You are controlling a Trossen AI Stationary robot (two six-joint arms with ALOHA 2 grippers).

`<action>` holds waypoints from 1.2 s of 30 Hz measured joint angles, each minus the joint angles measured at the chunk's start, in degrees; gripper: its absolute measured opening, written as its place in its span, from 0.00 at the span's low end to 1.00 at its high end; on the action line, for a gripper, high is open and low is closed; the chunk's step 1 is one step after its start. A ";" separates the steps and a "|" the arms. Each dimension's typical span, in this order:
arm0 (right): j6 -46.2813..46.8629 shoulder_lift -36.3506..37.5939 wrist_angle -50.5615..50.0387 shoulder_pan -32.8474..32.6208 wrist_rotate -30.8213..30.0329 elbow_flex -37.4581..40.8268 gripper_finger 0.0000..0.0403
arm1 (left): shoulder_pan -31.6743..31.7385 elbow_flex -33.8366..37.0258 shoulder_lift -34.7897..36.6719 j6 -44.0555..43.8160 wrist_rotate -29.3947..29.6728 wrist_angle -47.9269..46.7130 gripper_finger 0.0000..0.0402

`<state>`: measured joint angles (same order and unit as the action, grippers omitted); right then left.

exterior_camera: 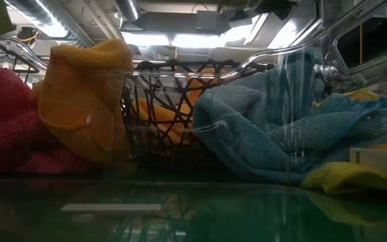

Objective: Sort microfiber towel by color & place in baskets
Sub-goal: Put the green towel into the gold wire basket

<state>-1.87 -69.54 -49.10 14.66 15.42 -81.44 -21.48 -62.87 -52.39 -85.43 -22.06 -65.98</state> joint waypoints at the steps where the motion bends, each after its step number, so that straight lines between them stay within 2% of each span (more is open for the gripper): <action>1: 0.00 0.00 0.00 0.00 0.00 -0.01 0.49 | -0.95 0.00 -1.26 -0.02 0.02 -0.12 0.01; 5: 0.00 0.00 0.02 0.00 0.00 0.01 0.49 | -4.41 0.00 -6.32 -0.03 -0.01 -0.24 0.04; 11: 0.00 0.00 -0.20 0.00 0.00 0.01 0.49 | -7.22 0.00 -12.36 -0.20 -0.07 -0.63 0.14; 15: -0.56 0.00 -1.54 0.00 0.00 0.01 0.49 | -8.03 0.00 -15.42 -4.11 -0.68 -1.33 0.23; 21: -6.24 -1.37 -1.94 -0.02 -0.97 0.01 0.49 | -9.06 0.00 -17.33 -7.32 -9.72 -0.55 0.30; 29: -9.11 -5.77 -2.10 0.00 -6.03 0.01 0.49 | -11.30 0.00 -17.37 -21.30 -16.15 -0.40 0.30; 33: -9.15 -7.36 -2.11 0.00 -6.01 0.01 0.49 | -11.91 0.00 -17.37 -22.44 -14.24 0.82 0.30; 36: -9.16 -7.96 -2.12 0.00 -6.01 0.01 0.49 | -12.85 0.00 -17.37 -18.41 -7.87 3.61 0.30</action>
<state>-11.03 -77.50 -51.22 14.66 9.41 -81.43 -34.33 -62.87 -69.76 -103.84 -29.93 -62.37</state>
